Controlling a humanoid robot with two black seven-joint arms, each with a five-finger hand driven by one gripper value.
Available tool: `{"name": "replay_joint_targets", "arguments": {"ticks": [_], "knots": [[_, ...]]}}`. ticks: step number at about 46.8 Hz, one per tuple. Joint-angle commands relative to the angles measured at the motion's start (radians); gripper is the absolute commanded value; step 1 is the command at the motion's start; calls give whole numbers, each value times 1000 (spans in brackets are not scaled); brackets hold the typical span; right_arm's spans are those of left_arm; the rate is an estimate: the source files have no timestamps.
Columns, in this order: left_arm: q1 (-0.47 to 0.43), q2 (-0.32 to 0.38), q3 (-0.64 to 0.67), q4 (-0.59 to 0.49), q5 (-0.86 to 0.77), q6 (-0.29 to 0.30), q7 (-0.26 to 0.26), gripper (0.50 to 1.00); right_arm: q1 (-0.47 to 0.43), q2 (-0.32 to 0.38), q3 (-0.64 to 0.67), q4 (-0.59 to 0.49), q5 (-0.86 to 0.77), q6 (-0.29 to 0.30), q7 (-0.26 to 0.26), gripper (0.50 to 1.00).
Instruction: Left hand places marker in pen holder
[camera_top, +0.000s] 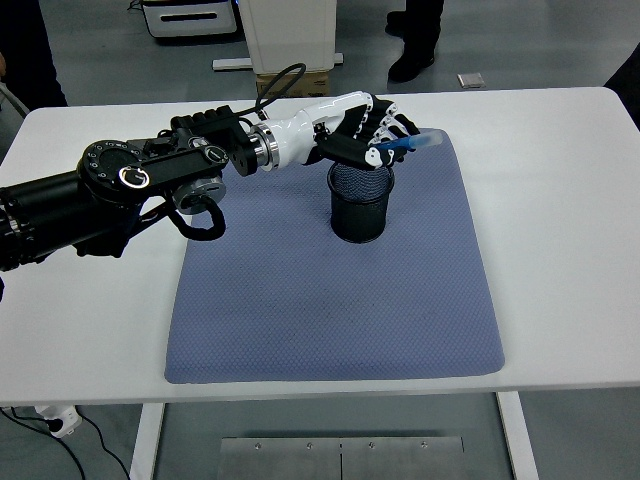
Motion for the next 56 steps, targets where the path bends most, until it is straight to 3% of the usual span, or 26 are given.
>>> {"name": "replay_joint_targets", "arguments": {"ticks": [1, 12, 13, 16, 18, 25, 39, 56], "knots": [[23, -7, -11, 1, -47, 0, 0, 500, 0, 0, 0, 0, 0, 0, 0, 1000], [75, -30, -53, 1, -163, 24, 0, 505, 1, 0, 0, 0, 0, 0, 1, 1000], [80, -32, -53, 1, -172, 35, 0, 586, 0, 0, 0, 0, 0, 0, 0, 1000], [86, -32, -57, 1, -189, 69, 0, 891, 0, 0, 0, 0, 0, 0, 0, 1000], [86, -32, -57, 1, -191, 81, 0, 1000, 0, 0, 0, 0, 0, 0, 1, 1000], [88, -37, -83, 1, -205, 89, 0, 1000, 0, 0, 0, 0, 0, 0, 0, 1000], [123, -6, -284, 37, -220, 96, -2, 1000, 0, 0, 0, 0, 0, 0, 0, 1000], [388, 112, -626, 44, -218, 86, -2, 1000, 1, 0, 0, 0, 0, 0, 0, 1000]]}}
